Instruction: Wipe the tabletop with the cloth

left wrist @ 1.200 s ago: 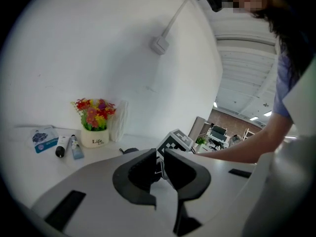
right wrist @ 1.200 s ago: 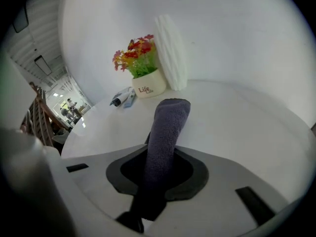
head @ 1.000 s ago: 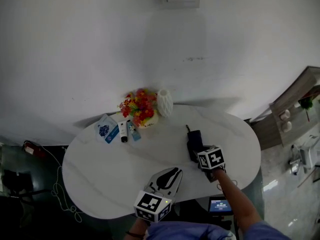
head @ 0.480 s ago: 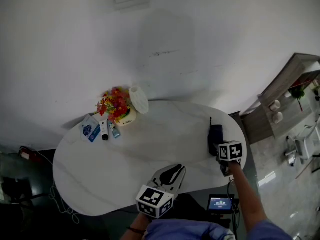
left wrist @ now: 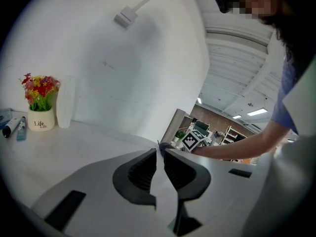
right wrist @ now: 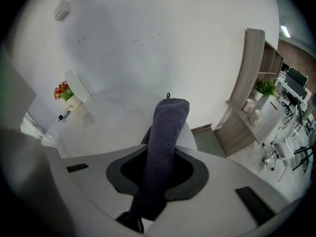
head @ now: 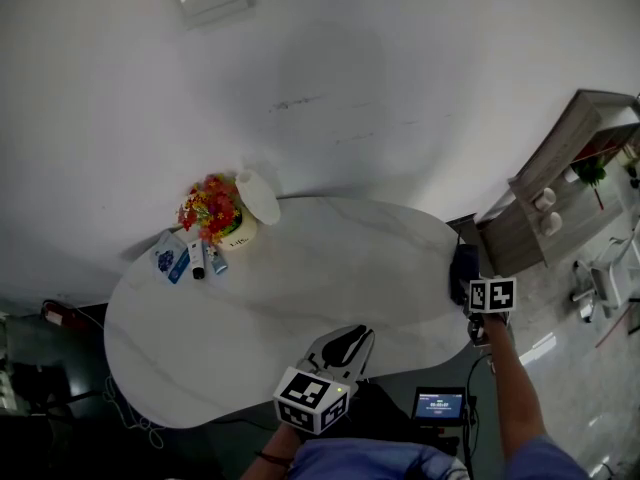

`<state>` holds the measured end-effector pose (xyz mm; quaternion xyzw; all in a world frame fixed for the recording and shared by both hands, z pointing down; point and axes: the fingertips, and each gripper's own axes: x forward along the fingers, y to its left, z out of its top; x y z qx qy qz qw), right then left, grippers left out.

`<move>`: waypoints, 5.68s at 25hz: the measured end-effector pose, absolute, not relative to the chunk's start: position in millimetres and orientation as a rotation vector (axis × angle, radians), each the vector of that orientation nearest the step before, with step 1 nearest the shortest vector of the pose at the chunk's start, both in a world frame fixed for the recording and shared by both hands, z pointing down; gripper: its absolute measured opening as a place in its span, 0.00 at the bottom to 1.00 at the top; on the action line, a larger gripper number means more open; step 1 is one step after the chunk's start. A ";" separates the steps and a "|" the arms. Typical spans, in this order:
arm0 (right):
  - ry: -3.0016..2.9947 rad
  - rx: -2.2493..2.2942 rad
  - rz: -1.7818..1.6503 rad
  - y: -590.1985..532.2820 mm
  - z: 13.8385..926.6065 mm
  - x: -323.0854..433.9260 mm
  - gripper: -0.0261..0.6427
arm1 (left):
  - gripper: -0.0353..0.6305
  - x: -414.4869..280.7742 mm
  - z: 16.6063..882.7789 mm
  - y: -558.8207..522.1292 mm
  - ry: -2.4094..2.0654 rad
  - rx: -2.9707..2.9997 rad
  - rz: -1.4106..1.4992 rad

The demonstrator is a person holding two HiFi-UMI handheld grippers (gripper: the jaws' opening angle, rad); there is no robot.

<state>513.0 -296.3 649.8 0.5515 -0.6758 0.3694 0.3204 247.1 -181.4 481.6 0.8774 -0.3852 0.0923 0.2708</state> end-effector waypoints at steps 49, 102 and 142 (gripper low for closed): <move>-2.121 0.717 0.776 -160.8 654.4 -19.2 0.16 | 0.14 -22.0 483.5 -75.1 -1.241 2.258 0.235; -2.174 1.006 0.836 -174.9 595.4 195.8 0.16 | 0.14 62.4 468.9 -55.0 -1.273 2.264 0.222; -1.973 1.027 0.852 -107.0 655.5 230.6 0.16 | 0.14 94.9 477.7 -30.6 -1.143 2.304 0.190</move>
